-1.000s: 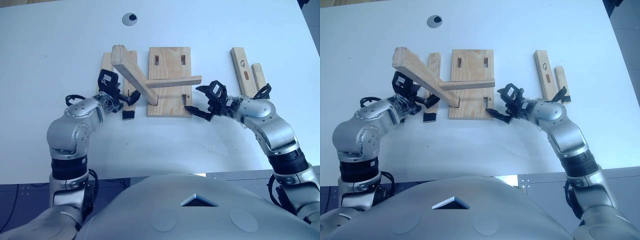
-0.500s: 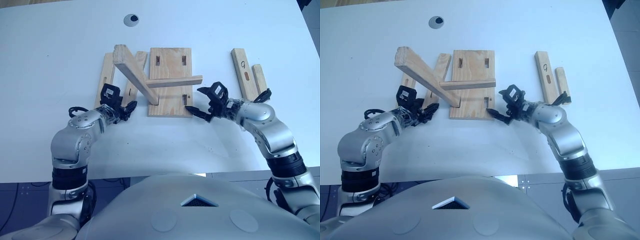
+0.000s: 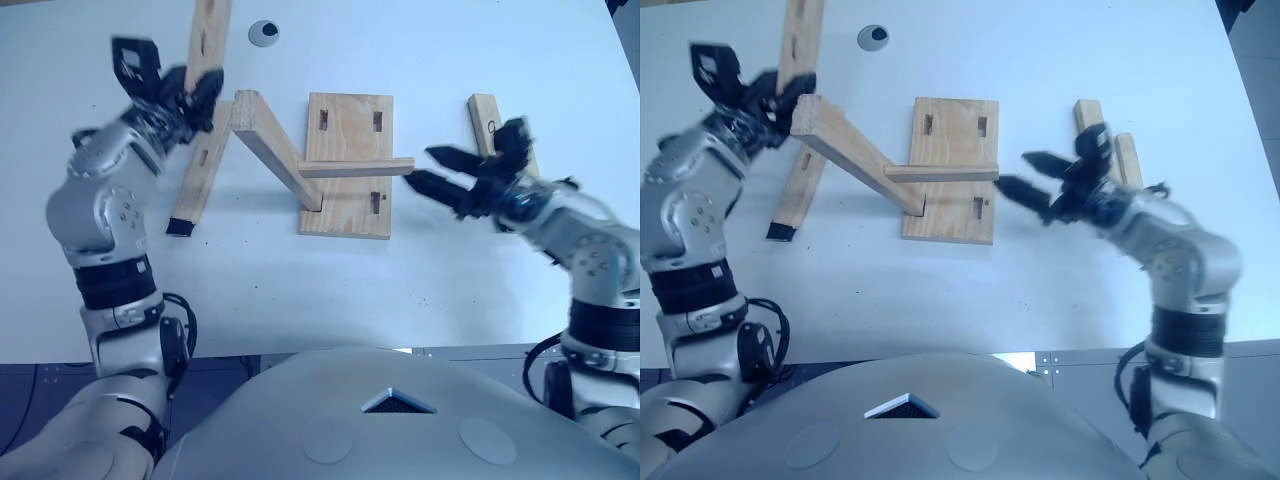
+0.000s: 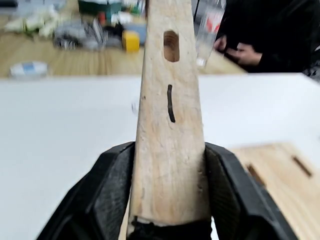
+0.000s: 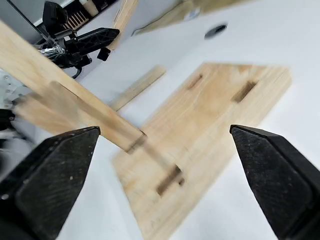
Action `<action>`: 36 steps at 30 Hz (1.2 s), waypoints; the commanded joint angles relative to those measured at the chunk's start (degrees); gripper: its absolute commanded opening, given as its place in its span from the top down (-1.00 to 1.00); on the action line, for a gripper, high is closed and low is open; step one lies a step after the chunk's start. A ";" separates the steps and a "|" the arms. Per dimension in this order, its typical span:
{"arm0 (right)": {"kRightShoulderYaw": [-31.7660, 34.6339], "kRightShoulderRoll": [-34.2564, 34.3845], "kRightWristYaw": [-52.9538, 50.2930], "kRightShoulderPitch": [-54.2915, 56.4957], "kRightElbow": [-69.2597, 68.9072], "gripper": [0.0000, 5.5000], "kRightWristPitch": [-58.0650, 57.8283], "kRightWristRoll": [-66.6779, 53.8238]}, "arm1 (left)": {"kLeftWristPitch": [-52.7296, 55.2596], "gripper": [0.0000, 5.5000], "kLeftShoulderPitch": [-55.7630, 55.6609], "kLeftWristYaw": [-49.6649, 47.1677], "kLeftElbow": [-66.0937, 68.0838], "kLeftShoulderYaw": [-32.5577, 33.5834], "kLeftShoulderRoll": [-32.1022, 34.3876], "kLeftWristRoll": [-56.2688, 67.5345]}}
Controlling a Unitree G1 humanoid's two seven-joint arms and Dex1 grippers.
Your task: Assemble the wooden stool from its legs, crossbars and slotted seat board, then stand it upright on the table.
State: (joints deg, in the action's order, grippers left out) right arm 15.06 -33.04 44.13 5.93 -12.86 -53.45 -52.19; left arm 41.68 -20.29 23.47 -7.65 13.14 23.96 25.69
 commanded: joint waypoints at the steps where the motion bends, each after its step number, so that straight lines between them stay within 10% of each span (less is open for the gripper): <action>1: 11.50 -7.92 5.70 18.45 12.26 -0.74 -4.65 -12.80 | -3.25 0.24 -12.80 8.01 1.18 -0.69 0.00 5.70; 7: 5.67 -4.38 12.41 44.58 26.82 -0.74 -8.66 -17.09 | 3.21 0.24 -19.23 19.07 -4.63 -5.11 -2.44 20.06; 18: 2.96 -2.52 21.22 51.08 29.66 -0.74 -14.33 -18.87 | 8.67 0.24 -13.11 26.40 -12.05 -9.29 1.18 28.54; 36: 2.01 -2.55 23.39 48.67 27.89 0.11 -15.92 -17.17 | 7.33 0.24 -11.16 25.30 -13.61 -11.56 1.32 29.83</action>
State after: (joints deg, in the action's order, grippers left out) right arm 17.15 -36.47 67.21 54.53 15.17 -68.86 -69.19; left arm 49.79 -31.37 48.74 -20.50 2.03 24.79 56.23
